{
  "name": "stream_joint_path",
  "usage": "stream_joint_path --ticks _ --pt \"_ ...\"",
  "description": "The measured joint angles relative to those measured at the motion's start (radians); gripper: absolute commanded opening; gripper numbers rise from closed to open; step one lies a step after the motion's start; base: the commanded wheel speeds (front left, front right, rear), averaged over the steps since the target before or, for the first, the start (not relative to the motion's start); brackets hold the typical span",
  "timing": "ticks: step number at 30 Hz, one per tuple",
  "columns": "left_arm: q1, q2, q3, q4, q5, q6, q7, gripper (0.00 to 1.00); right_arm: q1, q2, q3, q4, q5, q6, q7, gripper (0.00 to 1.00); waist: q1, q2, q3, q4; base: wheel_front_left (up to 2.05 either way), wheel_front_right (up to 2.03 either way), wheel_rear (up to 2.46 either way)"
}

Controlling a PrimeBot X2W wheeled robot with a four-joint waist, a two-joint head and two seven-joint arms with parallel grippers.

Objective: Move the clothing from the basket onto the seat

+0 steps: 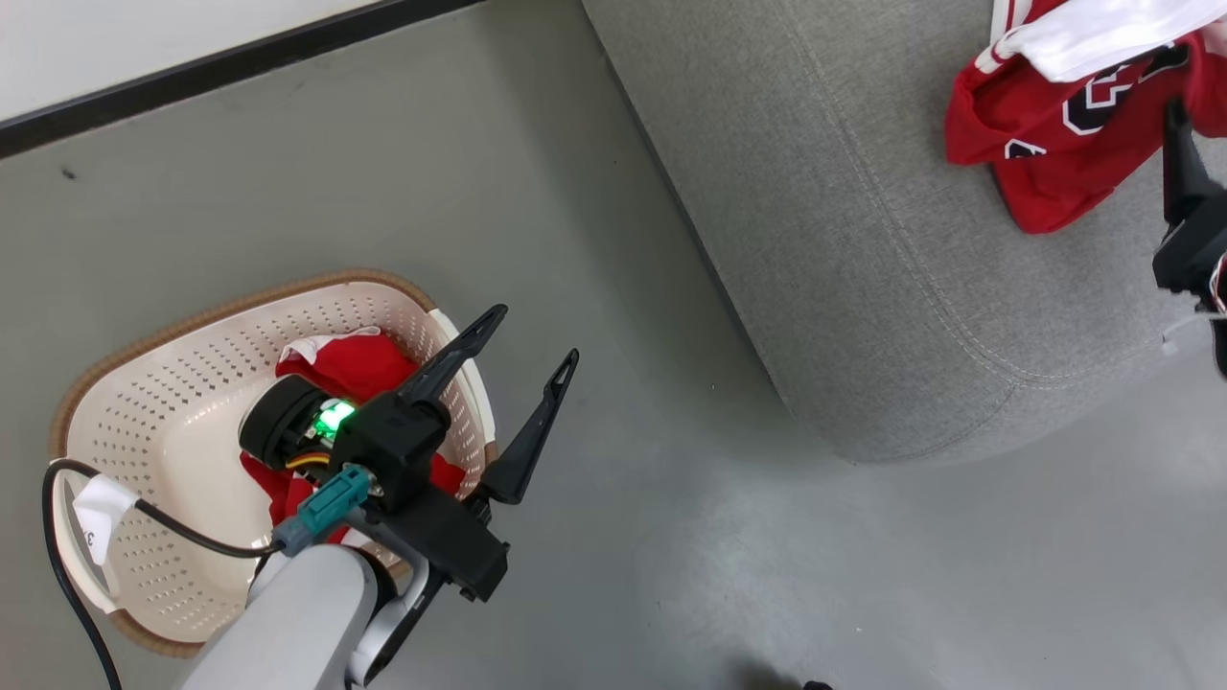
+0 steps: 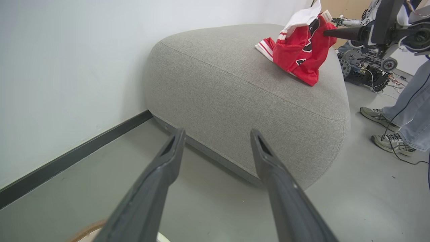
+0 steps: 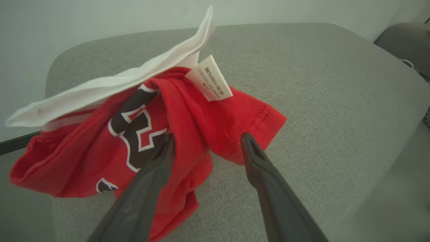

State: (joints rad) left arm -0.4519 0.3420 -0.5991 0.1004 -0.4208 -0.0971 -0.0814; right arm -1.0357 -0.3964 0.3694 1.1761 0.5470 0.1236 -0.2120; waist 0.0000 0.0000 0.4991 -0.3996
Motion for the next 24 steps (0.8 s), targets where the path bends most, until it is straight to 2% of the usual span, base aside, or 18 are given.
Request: stream_joint_path --ticks 14,22,24 --pt "0.007 -0.032 -0.006 0.046 -0.010 0.000 -0.031 1.00 0.096 0.016 0.066 -0.005 0.079 0.000 0.132 1.00 -0.0001 0.0000 -0.068 -0.013 0.00 0.00 0.00" --pt "0.018 -0.068 -0.011 0.086 -0.021 0.002 -0.067 1.00 0.151 -0.027 0.108 -0.102 0.097 0.000 0.093 1.00 -0.0001 0.0000 -0.132 -0.006 0.00 0.00 0.00" --pt "0.029 -0.074 -0.007 0.097 -0.028 0.006 -0.072 1.00 0.166 -0.056 0.119 -0.124 0.097 0.000 0.077 1.00 -0.0001 -0.0001 -0.149 -0.002 0.00 0.00 0.00"
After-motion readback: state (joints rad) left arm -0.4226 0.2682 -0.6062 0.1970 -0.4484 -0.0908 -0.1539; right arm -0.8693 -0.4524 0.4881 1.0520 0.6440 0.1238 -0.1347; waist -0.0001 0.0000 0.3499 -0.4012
